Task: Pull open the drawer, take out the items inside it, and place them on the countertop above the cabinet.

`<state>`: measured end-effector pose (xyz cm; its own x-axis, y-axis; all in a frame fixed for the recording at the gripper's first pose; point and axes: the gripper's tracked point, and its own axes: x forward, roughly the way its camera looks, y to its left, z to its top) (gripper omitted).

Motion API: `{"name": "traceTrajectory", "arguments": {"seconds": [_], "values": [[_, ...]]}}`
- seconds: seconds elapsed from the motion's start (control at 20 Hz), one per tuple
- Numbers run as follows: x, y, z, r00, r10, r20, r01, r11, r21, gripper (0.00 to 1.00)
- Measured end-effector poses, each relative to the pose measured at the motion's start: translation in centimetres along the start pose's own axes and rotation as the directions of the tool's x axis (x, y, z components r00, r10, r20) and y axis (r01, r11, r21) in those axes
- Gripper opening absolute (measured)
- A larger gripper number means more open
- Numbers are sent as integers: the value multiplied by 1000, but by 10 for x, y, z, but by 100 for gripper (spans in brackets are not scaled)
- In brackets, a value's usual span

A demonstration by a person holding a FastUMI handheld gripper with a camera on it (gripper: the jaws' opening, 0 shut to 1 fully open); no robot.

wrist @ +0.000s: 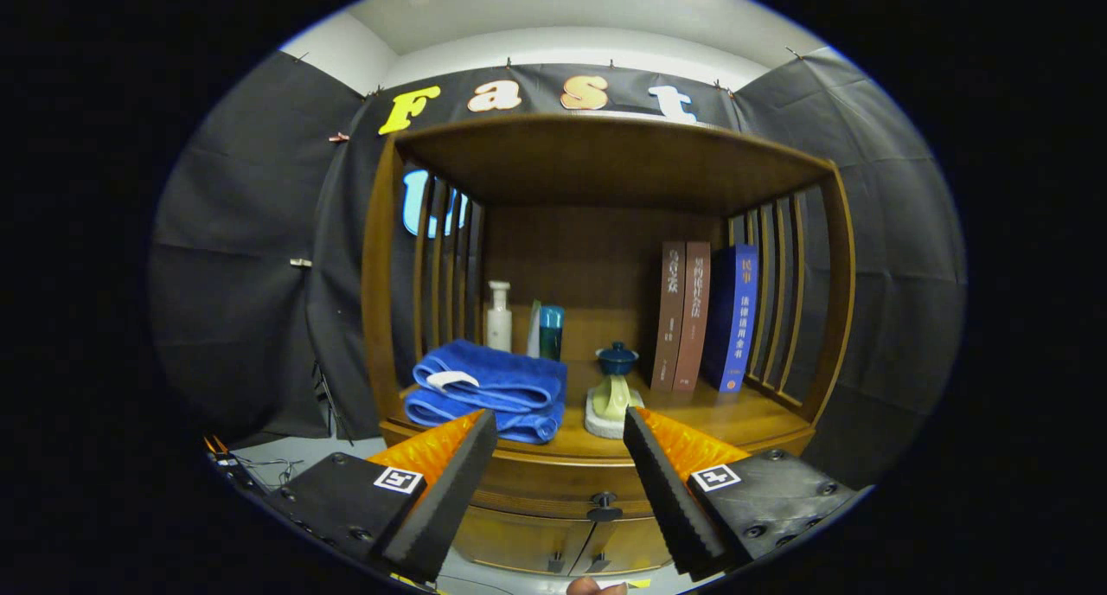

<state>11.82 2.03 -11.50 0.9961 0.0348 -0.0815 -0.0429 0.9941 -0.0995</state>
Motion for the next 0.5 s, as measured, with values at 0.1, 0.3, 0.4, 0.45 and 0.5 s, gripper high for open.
{"name": "traceTrajectory", "arguments": {"seconds": [0.1, 0.3, 0.4, 0.45, 0.5], "values": [[-19, 3, 29, 1000, 7, 12, -8, 1000, 5, 97], [-57, 8, 85, 998, 31, 50, -33, 999, 40, 97], [-71, 2, 105, 998, 9, 64, -13, 999, 47, 97], [-76, -2, 113, 998, -4, 68, 1, 999, 46, 97], [-81, -3, 119, 998, -8, 65, 6, 999, 44, 96]]}}
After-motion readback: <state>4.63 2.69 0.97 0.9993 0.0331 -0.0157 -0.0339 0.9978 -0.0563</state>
